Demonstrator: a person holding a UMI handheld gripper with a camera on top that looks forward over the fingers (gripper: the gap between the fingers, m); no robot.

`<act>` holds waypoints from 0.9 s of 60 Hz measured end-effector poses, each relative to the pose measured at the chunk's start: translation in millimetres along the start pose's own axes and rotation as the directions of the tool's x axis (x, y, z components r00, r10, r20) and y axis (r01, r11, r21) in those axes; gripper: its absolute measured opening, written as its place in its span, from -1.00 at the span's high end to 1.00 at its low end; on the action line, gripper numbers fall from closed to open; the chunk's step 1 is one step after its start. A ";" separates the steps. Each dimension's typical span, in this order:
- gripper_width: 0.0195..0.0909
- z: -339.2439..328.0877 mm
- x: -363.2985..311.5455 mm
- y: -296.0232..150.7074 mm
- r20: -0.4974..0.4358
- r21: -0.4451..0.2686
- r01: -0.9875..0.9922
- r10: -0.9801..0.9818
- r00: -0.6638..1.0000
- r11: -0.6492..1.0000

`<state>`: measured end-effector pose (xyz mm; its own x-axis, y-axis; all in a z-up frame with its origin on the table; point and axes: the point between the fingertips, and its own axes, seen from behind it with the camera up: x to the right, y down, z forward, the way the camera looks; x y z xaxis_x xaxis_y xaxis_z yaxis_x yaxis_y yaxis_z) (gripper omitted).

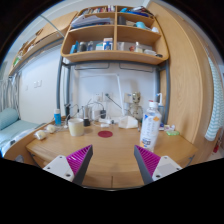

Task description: Pour water

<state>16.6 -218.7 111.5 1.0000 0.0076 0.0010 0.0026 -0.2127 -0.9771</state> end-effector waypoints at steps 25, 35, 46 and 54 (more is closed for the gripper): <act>-0.84 74.7 130.0 -16.7 -0.122 0.103 -0.012 0.025 0.992 0.995; -0.75 110.3 142.3 -35.5 -0.124 0.124 0.027 -0.012 0.992 0.992; -0.26 136.1 133.2 -35.5 -0.075 0.128 0.020 -0.011 0.997 0.992; 0.09 141.5 123.3 -37.9 -0.080 0.164 0.020 -0.007 0.997 0.986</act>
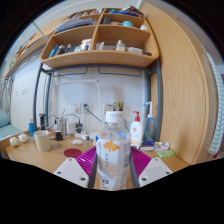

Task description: Pour water

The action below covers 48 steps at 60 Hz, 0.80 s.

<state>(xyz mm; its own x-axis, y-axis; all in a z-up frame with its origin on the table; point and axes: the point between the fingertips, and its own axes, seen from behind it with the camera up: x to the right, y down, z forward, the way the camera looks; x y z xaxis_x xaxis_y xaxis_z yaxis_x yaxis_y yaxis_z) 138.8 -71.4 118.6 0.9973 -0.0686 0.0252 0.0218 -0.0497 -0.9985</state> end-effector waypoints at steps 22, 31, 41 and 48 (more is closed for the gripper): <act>0.57 2.9 -1.6 -3.7 -0.009 0.006 0.056 -0.056 0.998 0.998; 0.57 14.8 -14.7 -24.2 0.001 0.000 0.248 -0.248 0.969 0.969; 0.55 48.0 -67.3 -60.7 -0.007 0.048 0.606 -0.606 0.795 0.794; 0.55 80.6 -116.9 -68.6 0.012 0.088 0.806 -0.810 0.586 0.585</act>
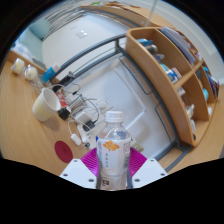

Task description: Pour water

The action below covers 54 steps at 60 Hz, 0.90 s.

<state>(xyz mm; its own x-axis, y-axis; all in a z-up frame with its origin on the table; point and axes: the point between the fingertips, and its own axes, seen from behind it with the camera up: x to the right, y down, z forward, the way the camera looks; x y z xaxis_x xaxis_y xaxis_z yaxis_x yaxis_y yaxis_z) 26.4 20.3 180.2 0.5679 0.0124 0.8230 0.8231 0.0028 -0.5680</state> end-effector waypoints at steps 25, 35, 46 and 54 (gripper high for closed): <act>0.51 81.3 -81.4 -88.6 -0.035 0.130 0.768 -0.771 0.635 0.627; 0.51 92.6 -89.9 -101.1 -0.089 0.107 0.905 -0.903 0.421 0.411; 0.51 92.9 -102.6 -105.1 -0.112 0.100 0.963 -0.959 0.260 0.249; 0.51 92.8 -105.8 -105.7 -0.117 0.111 0.959 -0.955 0.272 0.260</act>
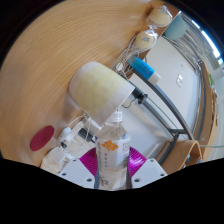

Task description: Pour water

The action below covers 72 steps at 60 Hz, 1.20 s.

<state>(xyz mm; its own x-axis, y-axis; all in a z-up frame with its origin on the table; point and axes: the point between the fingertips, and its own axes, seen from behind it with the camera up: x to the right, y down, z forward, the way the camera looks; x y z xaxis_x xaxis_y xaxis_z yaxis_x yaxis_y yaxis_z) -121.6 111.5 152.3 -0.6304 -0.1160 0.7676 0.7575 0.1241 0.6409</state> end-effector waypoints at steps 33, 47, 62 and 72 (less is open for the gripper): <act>0.51 -16.0 -20.7 65.2 0.037 -0.040 -0.999 0.999 -0.003 -0.001; 0.49 -6.7 -40.0 53.0 0.137 -0.057 -0.859 0.848 -0.512 -0.509; 0.45 -1.4 -57.0 36.5 0.151 -0.050 -0.803 0.791 -0.593 -0.594; 0.45 -1.8 -64.9 38.7 0.140 -0.036 -0.777 0.767 -0.626 -0.628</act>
<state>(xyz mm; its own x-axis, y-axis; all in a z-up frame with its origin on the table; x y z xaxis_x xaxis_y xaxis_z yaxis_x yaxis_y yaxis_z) -51.1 122.1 127.3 0.9520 0.3060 0.0120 0.0200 -0.0229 -0.9995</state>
